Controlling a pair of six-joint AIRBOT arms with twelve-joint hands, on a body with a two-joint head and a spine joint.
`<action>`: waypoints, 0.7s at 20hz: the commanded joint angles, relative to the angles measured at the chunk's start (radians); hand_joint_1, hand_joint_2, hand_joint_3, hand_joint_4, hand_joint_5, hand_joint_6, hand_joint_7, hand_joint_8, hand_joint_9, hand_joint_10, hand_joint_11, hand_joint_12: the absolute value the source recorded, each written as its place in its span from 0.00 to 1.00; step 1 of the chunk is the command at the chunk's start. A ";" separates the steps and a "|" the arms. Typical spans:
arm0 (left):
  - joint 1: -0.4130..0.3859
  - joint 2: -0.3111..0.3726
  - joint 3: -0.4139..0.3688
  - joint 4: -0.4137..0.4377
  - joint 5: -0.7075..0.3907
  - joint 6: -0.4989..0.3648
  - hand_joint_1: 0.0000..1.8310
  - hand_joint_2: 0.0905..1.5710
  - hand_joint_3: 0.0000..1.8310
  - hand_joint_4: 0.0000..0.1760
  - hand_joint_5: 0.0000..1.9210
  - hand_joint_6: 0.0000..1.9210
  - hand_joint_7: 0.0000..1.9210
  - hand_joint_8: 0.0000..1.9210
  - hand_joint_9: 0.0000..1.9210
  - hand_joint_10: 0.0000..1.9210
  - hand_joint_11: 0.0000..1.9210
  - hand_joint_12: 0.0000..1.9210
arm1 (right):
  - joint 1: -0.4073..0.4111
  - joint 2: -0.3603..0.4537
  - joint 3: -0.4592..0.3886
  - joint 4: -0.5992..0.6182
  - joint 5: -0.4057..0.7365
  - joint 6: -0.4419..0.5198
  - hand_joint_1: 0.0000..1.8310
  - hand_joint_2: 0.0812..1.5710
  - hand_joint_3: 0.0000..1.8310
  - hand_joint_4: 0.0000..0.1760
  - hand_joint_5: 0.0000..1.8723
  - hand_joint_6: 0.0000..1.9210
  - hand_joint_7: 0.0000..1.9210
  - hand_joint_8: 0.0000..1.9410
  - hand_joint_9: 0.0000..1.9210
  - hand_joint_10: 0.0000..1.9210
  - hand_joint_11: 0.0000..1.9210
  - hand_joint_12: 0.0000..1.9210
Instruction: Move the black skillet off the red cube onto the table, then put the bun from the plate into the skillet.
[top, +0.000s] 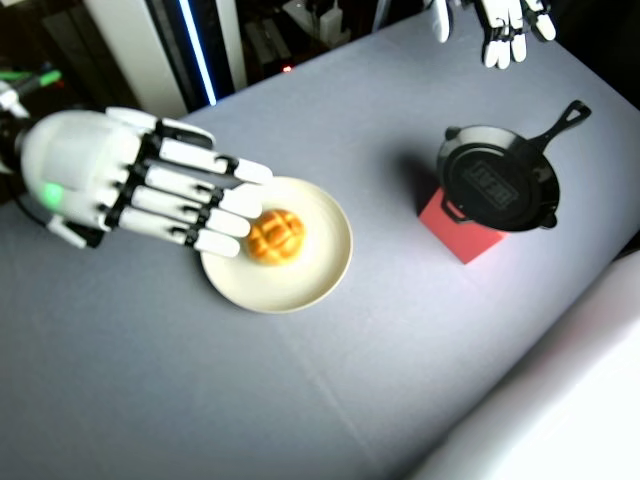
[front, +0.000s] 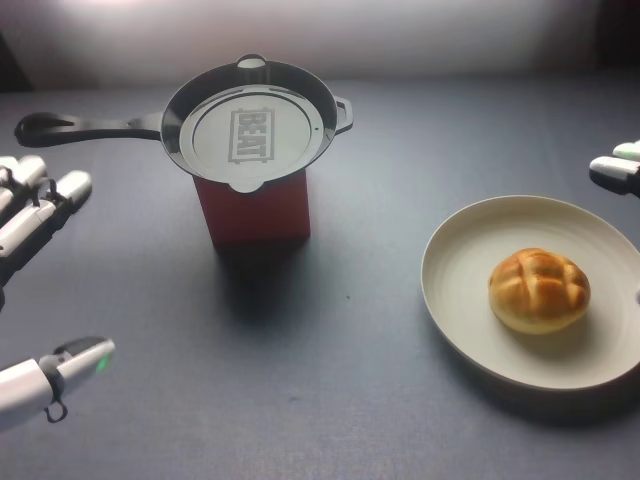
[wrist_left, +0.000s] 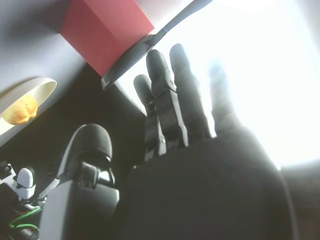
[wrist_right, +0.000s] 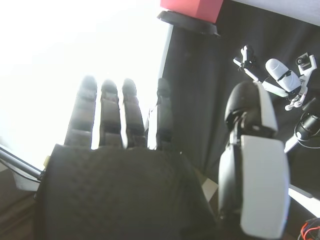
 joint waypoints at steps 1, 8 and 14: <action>-0.002 0.001 0.005 0.017 -0.121 -0.004 0.27 0.64 0.01 0.61 0.05 0.00 0.00 0.00 0.00 0.00 0.00 0.00 | 0.004 0.000 0.006 0.010 0.125 0.009 0.01 0.81 0.00 0.53 0.11 0.00 0.09 0.00 0.11 0.00 0.13 0.04; -0.045 0.003 0.048 0.012 -0.066 -0.004 0.33 0.62 0.00 0.24 0.03 0.00 0.00 0.00 0.00 0.00 0.00 0.00 | 0.004 -0.002 0.008 0.007 0.120 0.009 0.00 0.81 0.00 0.45 0.09 0.00 0.07 0.00 0.07 0.00 0.10 0.02; -0.264 -0.043 0.202 -0.006 0.162 0.033 0.49 0.61 0.00 0.56 0.03 0.00 0.00 0.00 0.00 0.00 0.00 0.00 | 0.004 -0.006 0.010 0.003 0.112 0.009 0.00 0.82 0.00 0.47 0.09 0.00 0.08 0.00 0.08 0.00 0.11 0.02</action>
